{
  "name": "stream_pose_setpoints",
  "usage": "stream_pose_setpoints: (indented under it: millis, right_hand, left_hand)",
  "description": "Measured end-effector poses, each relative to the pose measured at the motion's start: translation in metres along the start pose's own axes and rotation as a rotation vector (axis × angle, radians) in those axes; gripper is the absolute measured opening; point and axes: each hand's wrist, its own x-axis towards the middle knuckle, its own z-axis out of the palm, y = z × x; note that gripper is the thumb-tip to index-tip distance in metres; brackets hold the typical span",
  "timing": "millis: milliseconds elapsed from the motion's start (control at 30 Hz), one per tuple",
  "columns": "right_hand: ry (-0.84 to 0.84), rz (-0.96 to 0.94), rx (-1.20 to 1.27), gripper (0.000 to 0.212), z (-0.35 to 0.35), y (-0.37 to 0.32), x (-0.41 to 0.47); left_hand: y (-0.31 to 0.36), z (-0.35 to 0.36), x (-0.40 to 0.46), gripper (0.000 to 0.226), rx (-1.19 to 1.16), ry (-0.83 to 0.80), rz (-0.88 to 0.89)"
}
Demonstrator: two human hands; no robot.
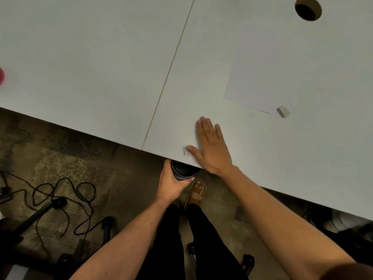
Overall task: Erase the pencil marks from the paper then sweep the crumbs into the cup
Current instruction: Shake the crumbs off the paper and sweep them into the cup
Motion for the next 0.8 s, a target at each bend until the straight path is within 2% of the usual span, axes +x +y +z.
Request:
stream_pose_setpoints:
  millis: [100, 267, 567, 667, 733, 800]
  right_hand:
    - [-0.071, -0.119, -0.098, 0.084, 0.002, -0.003, 0.008]
    - [-0.151, -0.304, -0.12, 0.087, 0.012, -0.017, -0.018]
    - [-0.182, -0.413, -0.009, 0.079, 0.018, -0.022, -0.069]
    - [-0.054, -0.208, 0.109, 0.078, 0.007, -0.014, -0.064]
    - [0.013, 0.009, 0.085, 0.078, 0.002, -0.003, -0.055]
    - [-0.007, 0.108, 0.012, 0.08, 0.003, 0.004, -0.047]
  left_hand:
    - [0.0, -0.002, 0.0, 0.086, 0.012, 0.005, -0.002]
    - [-0.002, -0.003, -0.002, 0.068, 0.058, -0.009, 0.009]
    - [0.002, -0.004, -0.003, 0.066, 0.043, -0.032, 0.013]
    - [0.002, -0.005, -0.005, 0.088, 0.025, -0.026, 0.005]
    - [0.003, -0.004, -0.005, 0.092, 0.012, -0.015, -0.004]
    - [0.004, -0.003, -0.004, 0.09, 0.01, -0.016, -0.009]
